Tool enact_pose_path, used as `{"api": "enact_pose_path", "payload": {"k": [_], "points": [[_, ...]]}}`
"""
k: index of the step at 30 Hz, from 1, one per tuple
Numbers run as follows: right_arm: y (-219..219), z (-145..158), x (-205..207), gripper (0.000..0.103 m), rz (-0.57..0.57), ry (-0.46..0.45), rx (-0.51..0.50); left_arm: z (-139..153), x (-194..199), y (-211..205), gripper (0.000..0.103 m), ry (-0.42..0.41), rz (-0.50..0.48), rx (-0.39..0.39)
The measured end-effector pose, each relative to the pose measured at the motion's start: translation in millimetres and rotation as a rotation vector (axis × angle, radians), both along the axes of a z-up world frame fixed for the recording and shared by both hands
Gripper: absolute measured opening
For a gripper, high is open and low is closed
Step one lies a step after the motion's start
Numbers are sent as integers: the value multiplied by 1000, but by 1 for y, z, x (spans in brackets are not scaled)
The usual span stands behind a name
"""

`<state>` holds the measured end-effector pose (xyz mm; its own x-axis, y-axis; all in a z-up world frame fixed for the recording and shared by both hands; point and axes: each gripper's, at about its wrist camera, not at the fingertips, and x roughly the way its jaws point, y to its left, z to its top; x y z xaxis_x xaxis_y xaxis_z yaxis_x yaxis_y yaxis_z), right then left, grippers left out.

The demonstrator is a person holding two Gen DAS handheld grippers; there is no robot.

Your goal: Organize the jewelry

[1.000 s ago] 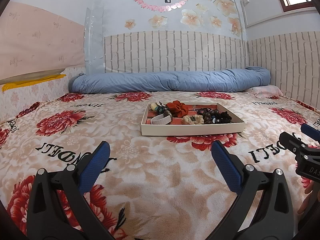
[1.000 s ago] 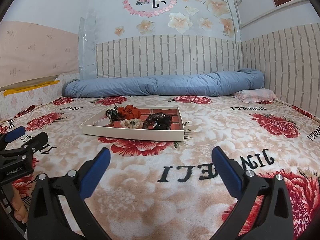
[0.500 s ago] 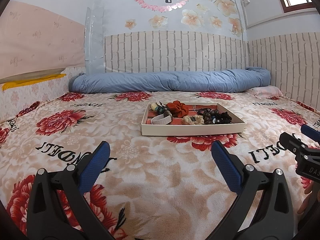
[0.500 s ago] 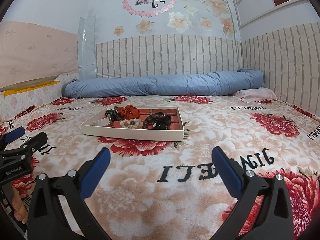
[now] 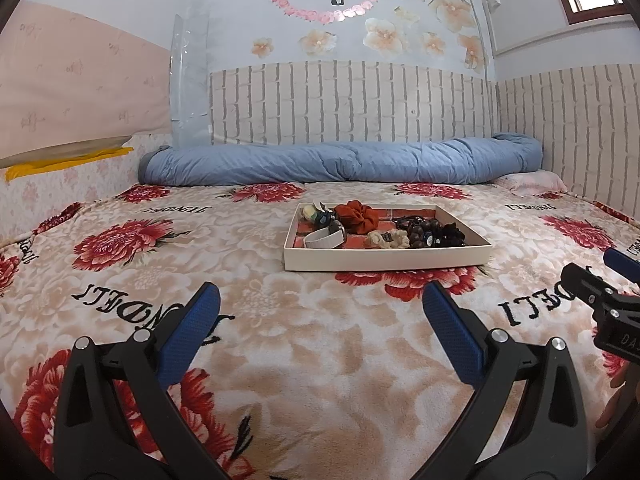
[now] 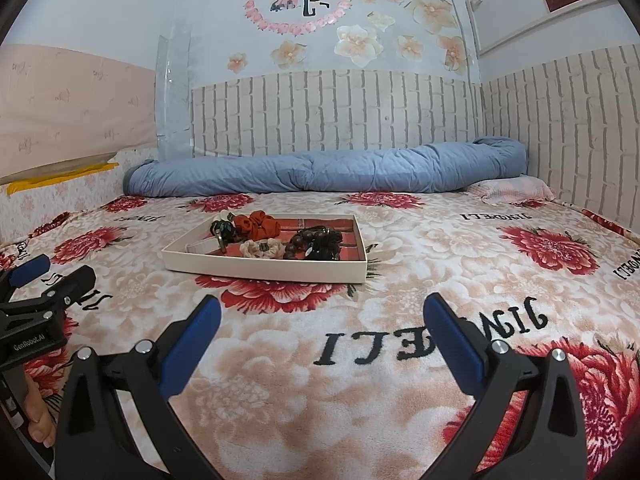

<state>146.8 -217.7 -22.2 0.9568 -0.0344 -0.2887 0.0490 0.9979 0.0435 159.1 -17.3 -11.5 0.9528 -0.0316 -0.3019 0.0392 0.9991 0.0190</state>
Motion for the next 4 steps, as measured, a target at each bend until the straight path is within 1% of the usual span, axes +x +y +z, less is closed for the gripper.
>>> {"api": "enact_pose_path", "payload": {"k": [4], "points": [[0, 0, 0, 99, 0, 1, 1, 0, 0, 0, 98, 4, 3, -1]]}}
